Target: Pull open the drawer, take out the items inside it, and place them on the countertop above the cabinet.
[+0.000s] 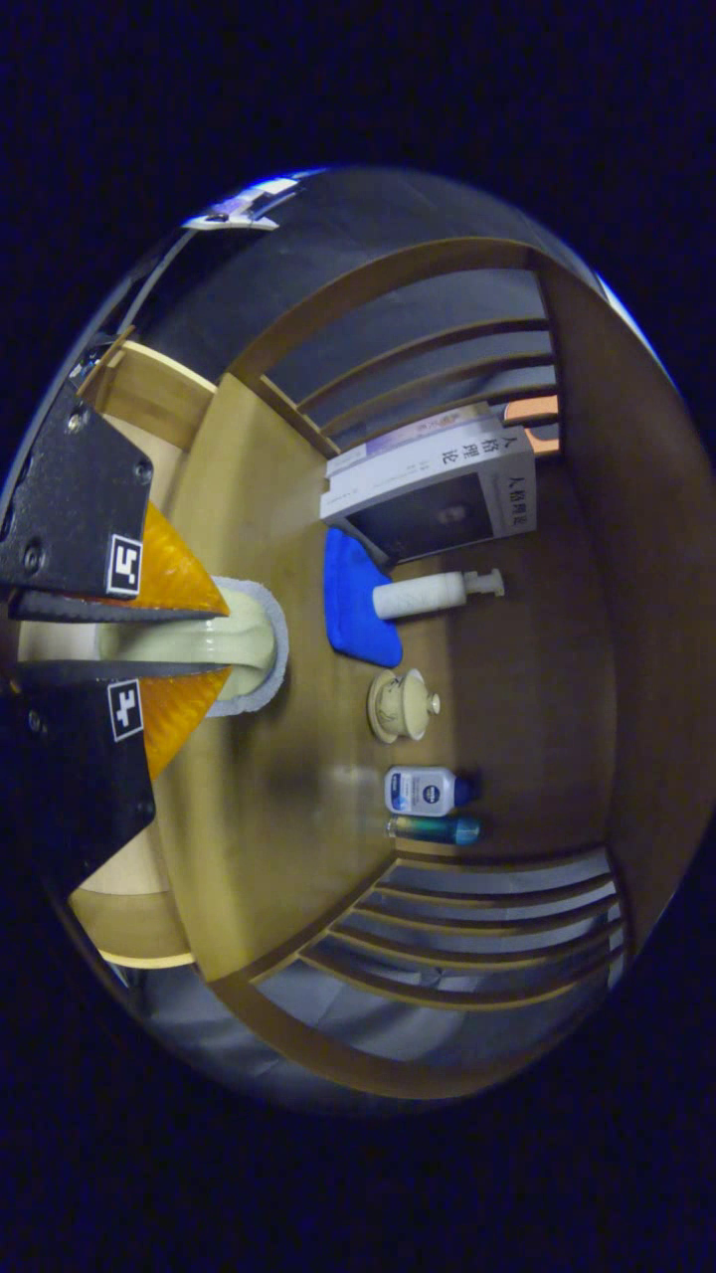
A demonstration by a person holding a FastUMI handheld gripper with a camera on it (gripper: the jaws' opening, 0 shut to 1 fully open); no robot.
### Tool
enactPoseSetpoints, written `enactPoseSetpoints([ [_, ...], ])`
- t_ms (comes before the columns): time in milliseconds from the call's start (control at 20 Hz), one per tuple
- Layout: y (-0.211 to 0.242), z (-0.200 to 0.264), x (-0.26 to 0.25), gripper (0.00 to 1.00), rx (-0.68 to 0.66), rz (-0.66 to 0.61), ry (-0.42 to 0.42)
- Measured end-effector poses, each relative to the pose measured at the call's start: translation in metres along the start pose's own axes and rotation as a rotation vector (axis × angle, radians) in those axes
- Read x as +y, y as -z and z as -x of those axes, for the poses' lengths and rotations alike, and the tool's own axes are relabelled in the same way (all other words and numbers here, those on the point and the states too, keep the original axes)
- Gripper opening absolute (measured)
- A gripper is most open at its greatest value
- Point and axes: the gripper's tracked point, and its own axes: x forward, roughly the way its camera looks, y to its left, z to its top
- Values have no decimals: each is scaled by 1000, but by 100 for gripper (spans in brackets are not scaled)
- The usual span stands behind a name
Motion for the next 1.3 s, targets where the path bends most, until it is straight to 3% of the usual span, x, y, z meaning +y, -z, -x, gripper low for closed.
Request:
enactPoseSetpoints([
  [300,-14,-25,6,18,-13,-5,8],
  [650,-14,-42,7,18,-17,-86,-44],
  [1050,-11,-51,9,20,-9,-91,-77],
  [1150,-11,-49,20,32,-18,-80,-105],
  [1200,-14,-48,21,56,-16,-62,-105],
  [1300,-15,-48,19,72,-15,-34,-78],
])
